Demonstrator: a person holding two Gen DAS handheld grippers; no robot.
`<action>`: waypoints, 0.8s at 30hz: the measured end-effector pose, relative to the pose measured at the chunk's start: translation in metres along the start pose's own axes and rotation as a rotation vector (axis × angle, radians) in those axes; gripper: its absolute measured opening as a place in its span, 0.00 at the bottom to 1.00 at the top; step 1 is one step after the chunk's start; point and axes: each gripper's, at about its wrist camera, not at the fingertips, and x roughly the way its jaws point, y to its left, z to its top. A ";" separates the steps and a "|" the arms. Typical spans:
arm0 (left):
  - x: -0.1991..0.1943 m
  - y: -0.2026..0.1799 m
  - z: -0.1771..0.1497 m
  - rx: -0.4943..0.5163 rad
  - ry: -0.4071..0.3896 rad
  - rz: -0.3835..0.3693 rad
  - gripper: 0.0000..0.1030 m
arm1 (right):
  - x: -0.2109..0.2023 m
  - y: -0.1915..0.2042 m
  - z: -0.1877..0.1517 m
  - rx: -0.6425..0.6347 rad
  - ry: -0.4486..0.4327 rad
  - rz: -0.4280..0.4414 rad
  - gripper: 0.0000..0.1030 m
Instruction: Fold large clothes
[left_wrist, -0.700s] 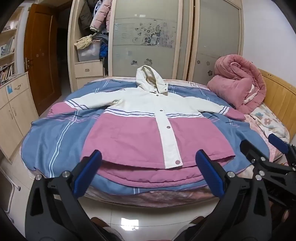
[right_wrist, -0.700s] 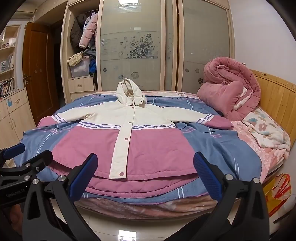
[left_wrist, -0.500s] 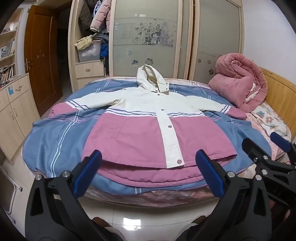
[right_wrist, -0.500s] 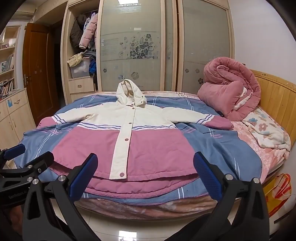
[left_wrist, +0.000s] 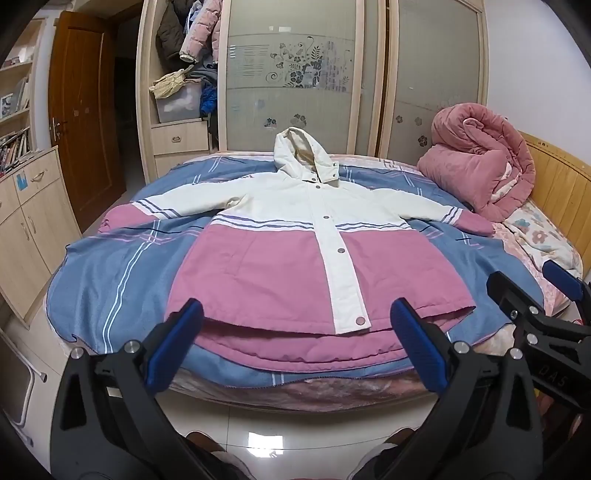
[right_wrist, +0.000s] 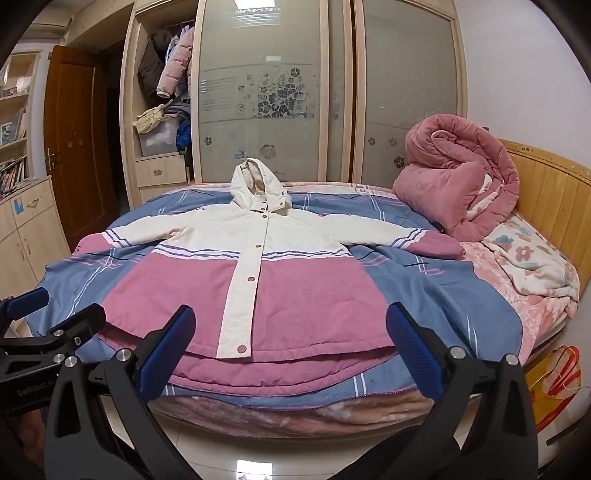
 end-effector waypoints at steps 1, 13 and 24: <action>0.000 -0.001 0.000 0.002 0.000 0.001 0.98 | 0.000 0.000 0.000 0.000 0.000 0.000 0.99; 0.004 0.003 -0.001 0.014 -0.001 -0.005 0.98 | 0.000 -0.001 -0.001 0.004 -0.009 -0.002 0.99; 0.004 0.003 -0.002 0.016 -0.001 -0.004 0.98 | 0.001 -0.003 -0.003 0.005 -0.009 0.000 0.99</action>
